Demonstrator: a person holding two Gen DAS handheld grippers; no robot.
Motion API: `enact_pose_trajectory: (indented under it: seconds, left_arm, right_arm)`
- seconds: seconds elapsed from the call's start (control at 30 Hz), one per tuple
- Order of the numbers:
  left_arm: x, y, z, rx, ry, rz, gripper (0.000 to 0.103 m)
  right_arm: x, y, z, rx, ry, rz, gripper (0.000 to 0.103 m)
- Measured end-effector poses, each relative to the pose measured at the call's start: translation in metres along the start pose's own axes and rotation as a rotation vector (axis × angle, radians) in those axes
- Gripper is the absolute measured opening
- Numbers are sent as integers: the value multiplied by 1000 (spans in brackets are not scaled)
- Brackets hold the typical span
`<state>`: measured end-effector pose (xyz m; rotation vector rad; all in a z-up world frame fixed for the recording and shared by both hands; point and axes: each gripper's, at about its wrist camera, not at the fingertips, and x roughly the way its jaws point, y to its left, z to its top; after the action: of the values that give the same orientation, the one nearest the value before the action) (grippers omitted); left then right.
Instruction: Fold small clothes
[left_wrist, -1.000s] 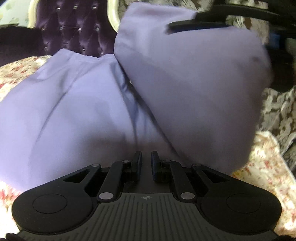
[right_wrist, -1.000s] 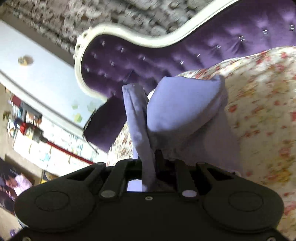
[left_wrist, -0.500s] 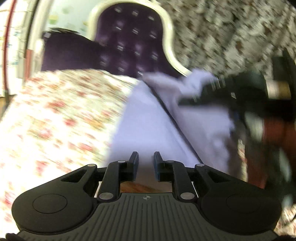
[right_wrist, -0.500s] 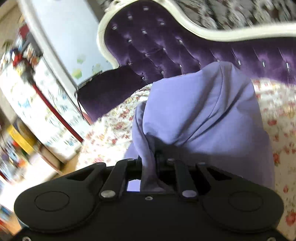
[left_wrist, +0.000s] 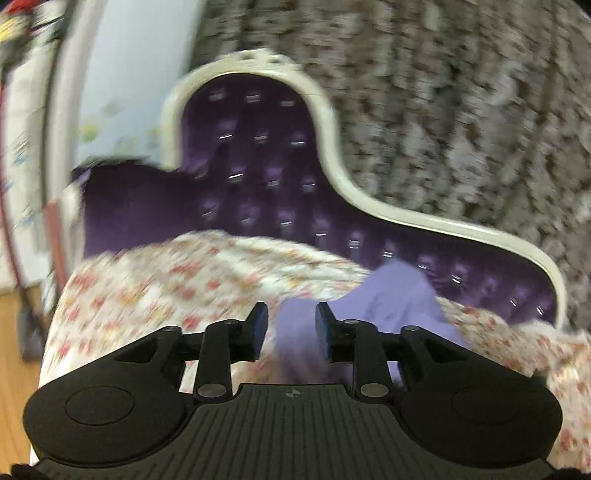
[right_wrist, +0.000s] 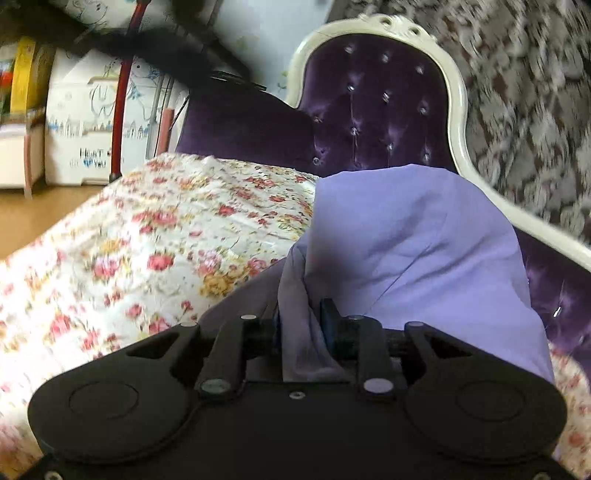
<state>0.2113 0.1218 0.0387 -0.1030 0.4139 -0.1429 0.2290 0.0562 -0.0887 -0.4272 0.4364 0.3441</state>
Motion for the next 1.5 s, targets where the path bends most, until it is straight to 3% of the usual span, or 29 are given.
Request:
enact_pose_trajectory:
  seconds: [0.1,0.27,0.4,0.5,0.63,0.77,0.93,1.03,1.13,1.2,1.3,1.37,1.5]
  left_arm:
    - [24,-8,15,118,43,-97,36]
    - [83,-26,22,285,184,-165,36]
    - [117,-30,8,340,302,-75,36]
    - [133,-27,-3,351,338,-35,36]
    - [142,-14,-7,296,356,-46,37]
    - [145,-9,-4,260,352,-53,39]
    - [144,-2,-2,189,345,-57,41]
    - [142,4,-3,139,340,-49,42]
    - [133,10,-4,81,328,-42,42]
    - [122,18,-6,17,316,-73,45]
    - [99,32,-16,-119,310,-163,62]
    - [83,38,-23,-177,296,-202,75]
    - [50,30,-46,-156,276,-218,88]
  right_arm:
    - [1,4,-6,-15,-18,-7,36]
    - [-1,-3,-5,23,-53,5,36]
    - [-18,-8,-8,28,-119,53,52]
    - [-44,-8,-11,-15,-183,141,56]
    - [-94,-20,-20,-49,-254,229,56]
    - [-125,-68,-35,110,-250,307,56]
    - [-139,-145,-59,380,-286,215,59]
    - [-129,-176,-67,473,-232,141,60]
    - [-109,-170,-70,396,-131,98,60]
    - [-94,-147,-70,351,-71,113,62]
    - [-85,-108,-64,230,-82,40,74]
    - [-78,-93,-60,207,-80,24,74]
    - [-75,-93,-65,242,-81,49,74]
